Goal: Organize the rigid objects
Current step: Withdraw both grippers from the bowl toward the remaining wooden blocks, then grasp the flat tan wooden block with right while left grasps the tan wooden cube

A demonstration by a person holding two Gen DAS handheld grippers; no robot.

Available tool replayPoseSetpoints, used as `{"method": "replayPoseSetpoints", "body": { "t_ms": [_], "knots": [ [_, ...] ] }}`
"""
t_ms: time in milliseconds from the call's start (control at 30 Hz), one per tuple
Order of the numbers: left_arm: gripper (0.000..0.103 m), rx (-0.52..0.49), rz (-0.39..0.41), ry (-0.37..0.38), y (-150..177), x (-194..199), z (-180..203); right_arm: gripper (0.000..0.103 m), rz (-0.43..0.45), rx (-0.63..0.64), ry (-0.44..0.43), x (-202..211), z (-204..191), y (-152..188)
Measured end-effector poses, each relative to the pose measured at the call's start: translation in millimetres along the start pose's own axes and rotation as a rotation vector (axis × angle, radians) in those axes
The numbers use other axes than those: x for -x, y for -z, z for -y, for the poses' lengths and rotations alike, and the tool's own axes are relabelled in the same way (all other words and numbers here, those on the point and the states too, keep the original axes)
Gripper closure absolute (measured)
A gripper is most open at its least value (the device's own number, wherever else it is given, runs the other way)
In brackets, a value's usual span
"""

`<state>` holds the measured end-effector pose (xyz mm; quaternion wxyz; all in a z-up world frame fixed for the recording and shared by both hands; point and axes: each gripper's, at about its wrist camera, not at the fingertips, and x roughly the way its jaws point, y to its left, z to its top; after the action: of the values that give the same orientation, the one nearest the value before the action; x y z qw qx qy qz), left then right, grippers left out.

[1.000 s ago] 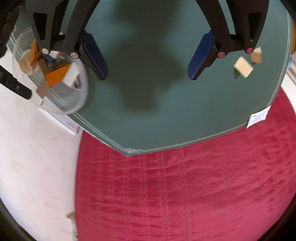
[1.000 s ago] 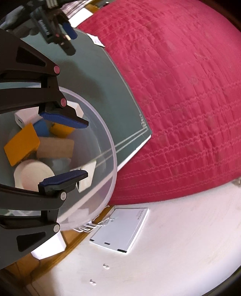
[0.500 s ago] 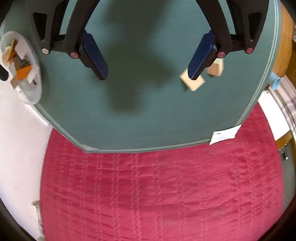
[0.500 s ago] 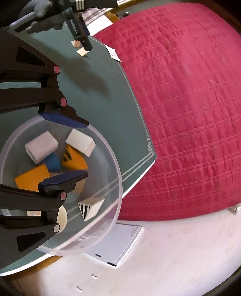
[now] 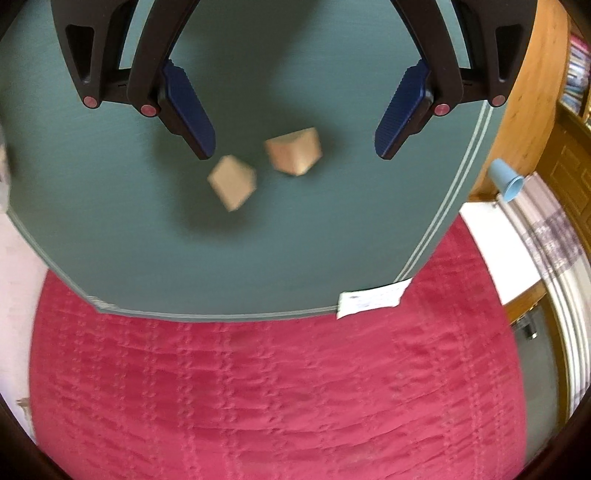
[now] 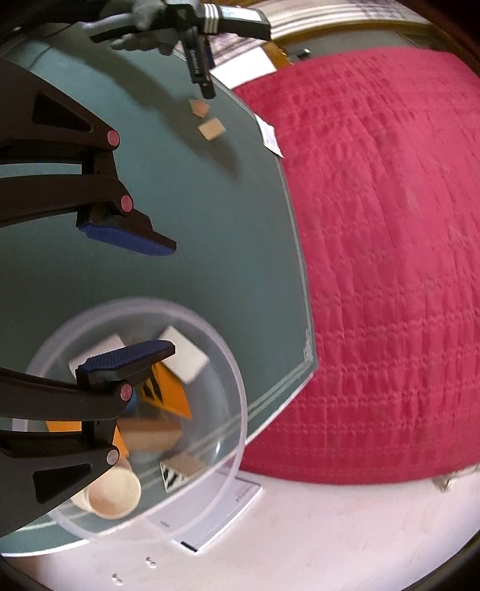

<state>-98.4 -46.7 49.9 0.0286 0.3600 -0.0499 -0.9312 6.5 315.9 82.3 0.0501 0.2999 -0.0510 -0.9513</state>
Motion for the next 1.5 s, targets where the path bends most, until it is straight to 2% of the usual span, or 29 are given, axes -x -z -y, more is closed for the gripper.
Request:
{"method": "replayPoseSetpoints", "body": {
  "t_ms": [200,467,767,967,1033,1233,1300,1333,1500],
  "knots": [
    [0.012,-0.025,-0.033,-0.058,9,-15,-19,0.054,-0.058,0.04,-0.054,-13,-22,7],
    [0.012,-0.063,-0.072,-0.065,9,-34,-16,0.054,-0.122,0.071,-0.111,-27,-43,11],
    [0.012,-0.116,-0.091,-0.083,-2,-54,-9,0.054,-0.148,0.112,-0.135,-37,-63,4],
    [0.012,-0.073,-0.11,-0.062,-10,-65,-16,0.054,-0.168,0.135,-0.159,-46,-79,3],
    [0.016,-0.059,-0.113,-0.043,-10,-65,-18,0.054,-0.173,0.151,-0.166,-49,-86,2],
    [0.041,-0.064,-0.103,0.034,-11,-64,-14,0.054,-0.191,0.192,-0.196,-63,-111,-2],
    [0.061,-0.072,-0.099,0.08,-10,-64,-13,0.054,-0.2,0.197,-0.209,-69,-119,-3],
    [0.066,-0.074,-0.099,0.113,-10,-64,-13,0.054,-0.203,0.197,-0.214,-71,-121,-3],
    [0.069,-0.065,-0.085,0.138,-11,-61,-15,0.054,-0.238,0.188,-0.246,-90,-138,-7]
  ]
}}
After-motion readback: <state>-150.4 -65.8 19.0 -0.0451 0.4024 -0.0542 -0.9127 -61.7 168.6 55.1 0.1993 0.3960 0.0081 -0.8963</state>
